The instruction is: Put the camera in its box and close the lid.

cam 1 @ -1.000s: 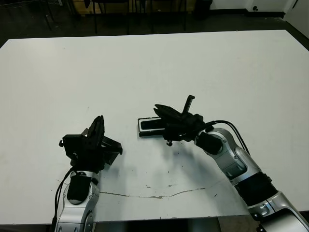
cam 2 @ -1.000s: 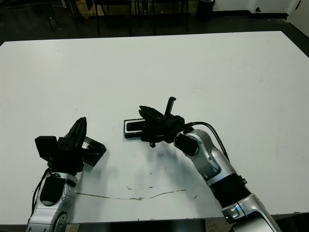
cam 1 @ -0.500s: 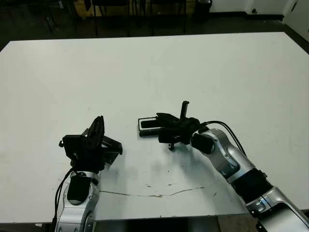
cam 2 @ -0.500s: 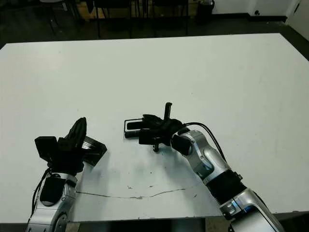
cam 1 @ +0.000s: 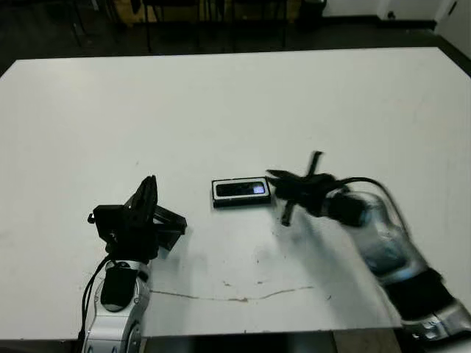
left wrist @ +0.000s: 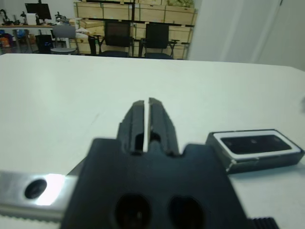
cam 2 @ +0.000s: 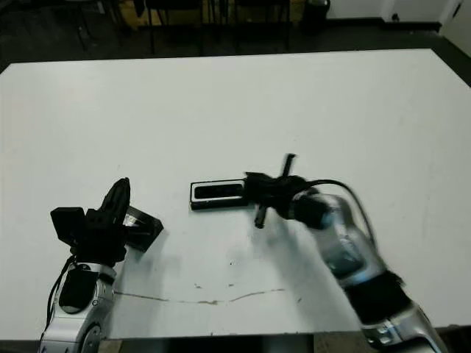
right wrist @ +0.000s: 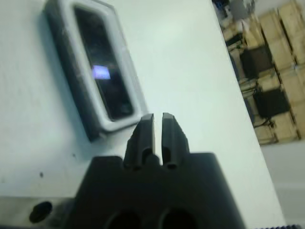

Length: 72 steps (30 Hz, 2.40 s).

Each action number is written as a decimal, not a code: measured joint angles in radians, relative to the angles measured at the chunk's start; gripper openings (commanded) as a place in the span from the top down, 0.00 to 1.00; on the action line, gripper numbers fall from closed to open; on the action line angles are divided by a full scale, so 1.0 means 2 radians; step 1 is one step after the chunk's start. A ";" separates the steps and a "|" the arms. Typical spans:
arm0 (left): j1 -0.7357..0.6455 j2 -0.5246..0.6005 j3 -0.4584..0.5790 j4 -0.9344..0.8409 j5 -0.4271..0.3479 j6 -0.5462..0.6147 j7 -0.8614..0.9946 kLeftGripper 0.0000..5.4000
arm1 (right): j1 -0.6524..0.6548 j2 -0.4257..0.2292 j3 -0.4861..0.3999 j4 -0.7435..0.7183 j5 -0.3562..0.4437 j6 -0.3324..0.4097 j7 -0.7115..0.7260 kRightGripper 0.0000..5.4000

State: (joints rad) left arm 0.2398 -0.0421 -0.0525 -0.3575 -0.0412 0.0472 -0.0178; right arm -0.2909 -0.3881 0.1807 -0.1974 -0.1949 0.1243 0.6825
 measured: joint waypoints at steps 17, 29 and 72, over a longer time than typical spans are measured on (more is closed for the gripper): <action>-0.036 0.117 0.101 -0.050 -0.022 0.040 -0.066 1.00 | 0.020 0.022 -0.173 0.022 0.284 0.163 -0.070 1.00; -0.380 0.461 0.042 0.203 -0.091 0.171 -0.505 1.00 | 0.023 0.022 -0.196 0.019 0.349 0.255 -0.103 1.00; -0.534 0.354 -0.243 0.495 0.127 0.162 -0.798 1.00 | 0.072 -0.006 -0.173 -0.054 0.330 0.287 -0.134 1.00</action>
State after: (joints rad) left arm -0.8287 0.6658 -0.5389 0.6330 0.2132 0.3715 -1.6137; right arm -0.1478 -0.3992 -0.1655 -0.3049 0.4656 0.6993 0.4141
